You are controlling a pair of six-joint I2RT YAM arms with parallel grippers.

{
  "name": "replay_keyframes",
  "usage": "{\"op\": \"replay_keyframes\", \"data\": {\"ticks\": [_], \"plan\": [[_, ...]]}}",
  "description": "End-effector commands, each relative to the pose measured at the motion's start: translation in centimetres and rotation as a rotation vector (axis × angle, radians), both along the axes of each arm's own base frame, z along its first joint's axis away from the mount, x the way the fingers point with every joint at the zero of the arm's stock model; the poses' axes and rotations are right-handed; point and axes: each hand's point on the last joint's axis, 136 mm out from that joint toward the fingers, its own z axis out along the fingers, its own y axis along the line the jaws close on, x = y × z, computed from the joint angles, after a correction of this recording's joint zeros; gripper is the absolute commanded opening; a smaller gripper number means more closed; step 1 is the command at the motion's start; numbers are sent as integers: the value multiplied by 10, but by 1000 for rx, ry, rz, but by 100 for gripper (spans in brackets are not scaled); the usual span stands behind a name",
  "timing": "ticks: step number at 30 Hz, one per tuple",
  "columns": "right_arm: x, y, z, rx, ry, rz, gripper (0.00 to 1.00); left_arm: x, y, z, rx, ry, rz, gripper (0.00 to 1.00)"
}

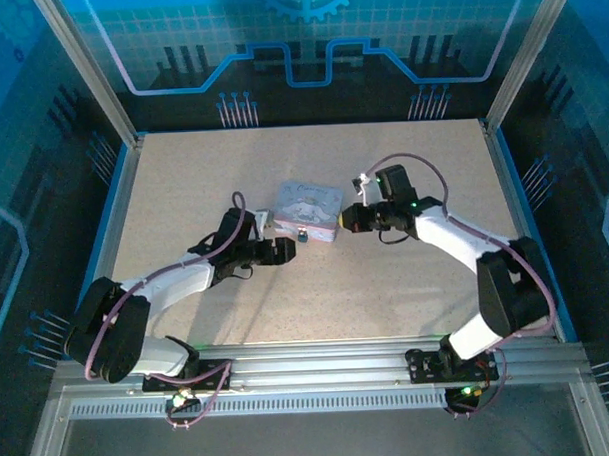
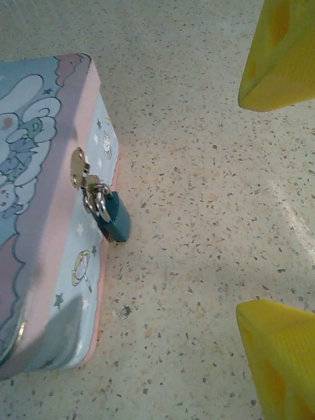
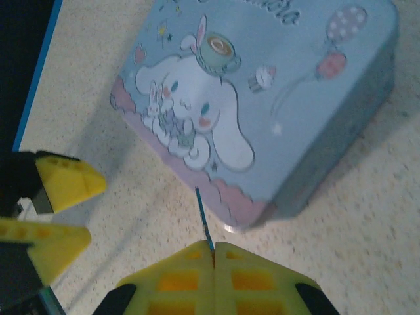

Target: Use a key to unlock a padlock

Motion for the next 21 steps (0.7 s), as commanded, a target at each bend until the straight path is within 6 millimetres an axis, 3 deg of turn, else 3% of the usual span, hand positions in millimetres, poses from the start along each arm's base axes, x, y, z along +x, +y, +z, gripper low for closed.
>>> {"op": "replay_keyframes", "data": {"ticks": [1,6,12,21], "plan": [[15,22,8,59,-18,46,0,4,-11,9,-67,-48,-15,77],[34,36,-4,100,4,45,0,7,-16,2,-97,-65,-14,76],[43,42,-14,130,18,41,0,13,-20,-2,-108,-94,-16,75],[25,32,-55,72,119,27,0,20,-28,-8,-78,-123,-34,73]]}}
